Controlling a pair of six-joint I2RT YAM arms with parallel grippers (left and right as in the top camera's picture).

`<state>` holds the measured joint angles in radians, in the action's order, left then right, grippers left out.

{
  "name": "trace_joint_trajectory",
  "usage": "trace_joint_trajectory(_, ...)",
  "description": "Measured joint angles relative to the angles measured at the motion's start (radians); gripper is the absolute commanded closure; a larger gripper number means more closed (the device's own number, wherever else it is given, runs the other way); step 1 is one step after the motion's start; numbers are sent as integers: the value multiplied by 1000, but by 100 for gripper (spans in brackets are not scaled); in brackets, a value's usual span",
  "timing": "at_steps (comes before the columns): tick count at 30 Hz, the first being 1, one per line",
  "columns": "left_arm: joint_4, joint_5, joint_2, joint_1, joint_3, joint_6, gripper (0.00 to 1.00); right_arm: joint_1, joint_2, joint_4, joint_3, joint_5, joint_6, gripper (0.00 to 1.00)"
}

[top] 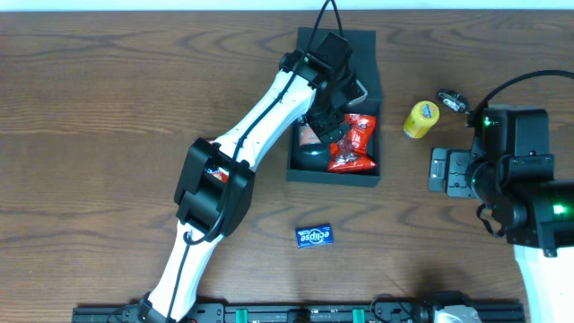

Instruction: Pack container

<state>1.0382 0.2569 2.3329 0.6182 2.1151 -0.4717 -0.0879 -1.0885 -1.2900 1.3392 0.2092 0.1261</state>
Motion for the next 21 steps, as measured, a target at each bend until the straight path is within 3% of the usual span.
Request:
trace_joint_trajectory(12,156,47,-9,-1,0,0,5,0,0,-2,0,0,0,1)
trace_joint_trajectory(21,43,26,-60,30,-1,0,5,0,0,0,0,0,0,1)
